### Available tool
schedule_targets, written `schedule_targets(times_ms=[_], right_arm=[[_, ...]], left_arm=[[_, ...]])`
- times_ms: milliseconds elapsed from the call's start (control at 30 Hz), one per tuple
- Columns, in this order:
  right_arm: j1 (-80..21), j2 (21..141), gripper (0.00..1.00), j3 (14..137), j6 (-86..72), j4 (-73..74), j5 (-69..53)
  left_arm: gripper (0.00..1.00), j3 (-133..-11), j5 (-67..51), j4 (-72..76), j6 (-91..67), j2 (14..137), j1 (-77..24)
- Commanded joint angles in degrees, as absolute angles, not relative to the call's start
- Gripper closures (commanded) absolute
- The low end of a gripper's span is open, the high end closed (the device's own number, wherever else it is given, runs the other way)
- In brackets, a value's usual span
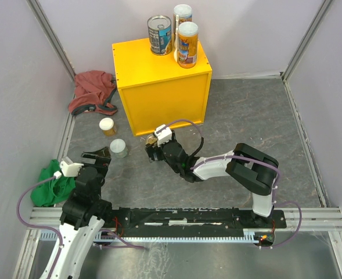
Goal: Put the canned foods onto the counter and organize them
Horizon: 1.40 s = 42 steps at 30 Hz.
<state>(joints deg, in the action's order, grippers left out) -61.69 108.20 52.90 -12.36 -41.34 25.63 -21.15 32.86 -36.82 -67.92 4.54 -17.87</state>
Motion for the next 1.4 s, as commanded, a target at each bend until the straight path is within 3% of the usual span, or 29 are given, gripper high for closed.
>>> schedule_targets(times_ms=[0, 133, 233, 333, 433, 600, 1100, 1367], right_arm=[[-61.2, 108.4, 0.25, 53.9, -13.2, -45.5, 24.5], [-61.2, 105.5, 0.51, 52.6, -12.6, -44.7, 24.5], [-61.4, 102.1, 0.77, 51.9, -12.0, -42.7, 25.2], [-61.8, 99.4, 0.81, 51.6, -11.5, -41.0, 25.4], [-62.6, 97.1, 0.92, 51.5, -10.4, -39.8, 25.9], [-63.9, 93.7, 0.98, 51.3, -8.2, -38.2, 27.0], [-65.9, 80.2, 0.99, 55.7, -4.1, -26.0, 27.3], [-66.6, 74.0, 0.99, 64.1, -1.6, -14.9, 27.2]], left_arm=[[0.06, -21.9, 33.5, -36.8, -65.6, 3.6, -18.0], [0.06, -22.5, 33.5, -37.5, -65.7, 3.0, -17.9], [0.06, -23.0, 33.5, -38.2, -66.0, 2.5, -17.9], [0.06, -23.6, 33.6, -38.8, -65.9, 2.5, -17.9], [0.07, -23.9, 34.0, -39.3, -65.6, 2.2, -17.9], [0.07, -24.0, 34.4, -39.7, -65.4, 1.6, -17.9], [0.07, -23.3, 34.5, -38.0, -65.4, 1.5, -17.9], [0.07, -22.1, 34.4, -35.3, -66.4, 1.8, -17.9]])
